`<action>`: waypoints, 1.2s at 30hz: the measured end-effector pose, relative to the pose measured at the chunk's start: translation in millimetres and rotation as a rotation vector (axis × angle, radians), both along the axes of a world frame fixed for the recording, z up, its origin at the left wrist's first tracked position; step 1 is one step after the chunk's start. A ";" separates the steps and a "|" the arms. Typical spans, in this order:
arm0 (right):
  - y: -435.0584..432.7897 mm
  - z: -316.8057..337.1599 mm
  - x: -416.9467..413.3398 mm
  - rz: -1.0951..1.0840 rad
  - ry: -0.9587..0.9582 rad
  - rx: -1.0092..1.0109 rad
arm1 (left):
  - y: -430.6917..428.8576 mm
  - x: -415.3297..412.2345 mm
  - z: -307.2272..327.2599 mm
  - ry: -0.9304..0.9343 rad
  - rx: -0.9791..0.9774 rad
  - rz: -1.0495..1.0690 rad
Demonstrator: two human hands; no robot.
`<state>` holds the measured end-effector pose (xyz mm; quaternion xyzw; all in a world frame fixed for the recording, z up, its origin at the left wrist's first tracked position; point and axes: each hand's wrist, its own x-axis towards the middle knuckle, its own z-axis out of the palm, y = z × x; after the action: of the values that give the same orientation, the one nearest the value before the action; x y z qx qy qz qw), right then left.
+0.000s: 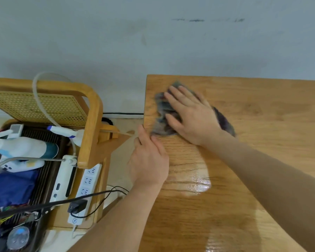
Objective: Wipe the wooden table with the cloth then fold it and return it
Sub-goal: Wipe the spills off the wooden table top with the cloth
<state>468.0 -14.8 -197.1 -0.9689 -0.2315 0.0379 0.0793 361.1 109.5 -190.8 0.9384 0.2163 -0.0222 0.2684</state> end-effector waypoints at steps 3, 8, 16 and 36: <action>-42.3 -2.1 22.7 -0.245 -0.030 0.009 | 1.8 1.1 -6.1 -0.002 0.017 -0.018; 23.0 -9.2 17.6 -0.364 -0.046 0.033 | -2.3 1.9 -2.0 0.041 0.017 0.028; -40.8 2.7 3.1 0.038 0.047 0.196 | -3.7 4.9 0.7 0.077 -0.033 0.044; -50.0 -0.1 20.1 -0.553 -0.014 0.046 | -3.6 2.5 7.3 0.086 -0.033 0.028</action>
<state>488.1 -64.8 -197.2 -0.9935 0.0404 0.0027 0.1067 363.6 105.8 -183.6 0.9290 0.2403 -0.0622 0.2745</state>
